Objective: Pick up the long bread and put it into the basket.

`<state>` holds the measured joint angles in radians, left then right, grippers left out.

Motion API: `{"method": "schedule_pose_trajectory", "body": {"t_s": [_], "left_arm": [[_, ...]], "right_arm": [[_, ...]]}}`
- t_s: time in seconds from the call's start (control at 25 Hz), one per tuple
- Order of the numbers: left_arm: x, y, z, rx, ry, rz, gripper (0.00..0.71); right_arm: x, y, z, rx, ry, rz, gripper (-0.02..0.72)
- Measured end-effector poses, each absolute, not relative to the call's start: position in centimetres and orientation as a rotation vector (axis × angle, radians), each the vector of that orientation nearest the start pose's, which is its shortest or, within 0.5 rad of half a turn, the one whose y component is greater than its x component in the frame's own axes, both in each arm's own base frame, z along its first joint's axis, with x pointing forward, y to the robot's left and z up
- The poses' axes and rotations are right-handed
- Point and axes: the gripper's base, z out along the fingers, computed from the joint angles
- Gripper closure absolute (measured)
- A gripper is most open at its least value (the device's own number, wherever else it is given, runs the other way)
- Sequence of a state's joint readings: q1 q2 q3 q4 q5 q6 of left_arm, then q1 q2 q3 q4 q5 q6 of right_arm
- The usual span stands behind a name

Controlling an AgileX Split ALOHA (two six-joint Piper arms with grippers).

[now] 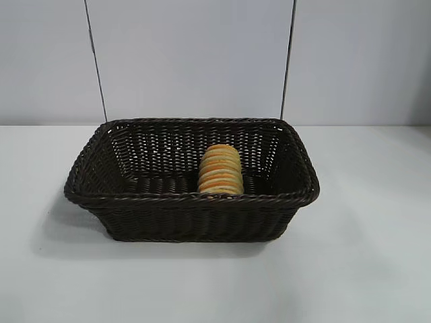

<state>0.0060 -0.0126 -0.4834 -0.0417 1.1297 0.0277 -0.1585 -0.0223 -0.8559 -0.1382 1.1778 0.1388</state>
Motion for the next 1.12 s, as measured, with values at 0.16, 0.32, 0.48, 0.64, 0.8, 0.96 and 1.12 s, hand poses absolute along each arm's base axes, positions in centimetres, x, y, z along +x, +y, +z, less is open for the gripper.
{"method": "schedule_pose_trajectory", "body": {"t_s": [0.16,0.32,0.48,0.64,0.8,0.96,1.12], "left_arm": [[-0.8,-0.3,26.7,0.027,2.117,-0.031,0.016],[-0.8,-0.3,26.7,0.027,2.117,-0.031,0.016],[-0.8,-0.3,26.7,0.027,2.117,-0.031,0.016],[-0.8,-0.3,26.7,0.027,2.117,-0.031,0.016],[-0.8,-0.3,26.7,0.027,2.117,-0.031,0.016],[-0.8,-0.3,26.7,0.027,2.117,-0.031,0.016],[-0.8,-0.3,26.7,0.027,2.117,-0.031,0.016]], "right_arm": [[-5.6,-0.1,33.6,0.310,1.843,-0.145,0.022],[-4.1,-0.3,31.6,0.305,1.932,-0.153,0.022],[-2.5,-0.5,29.1,0.290,2.029,-0.153,0.022],[-1.3,-0.6,27.1,0.285,2.080,-0.152,0.022],[-0.7,-0.4,26.6,0.268,2.073,-0.122,0.022],[-0.7,-0.3,26.5,0.242,2.077,-0.110,0.022],[-0.7,-0.3,26.5,0.233,2.079,-0.111,0.022]]}}
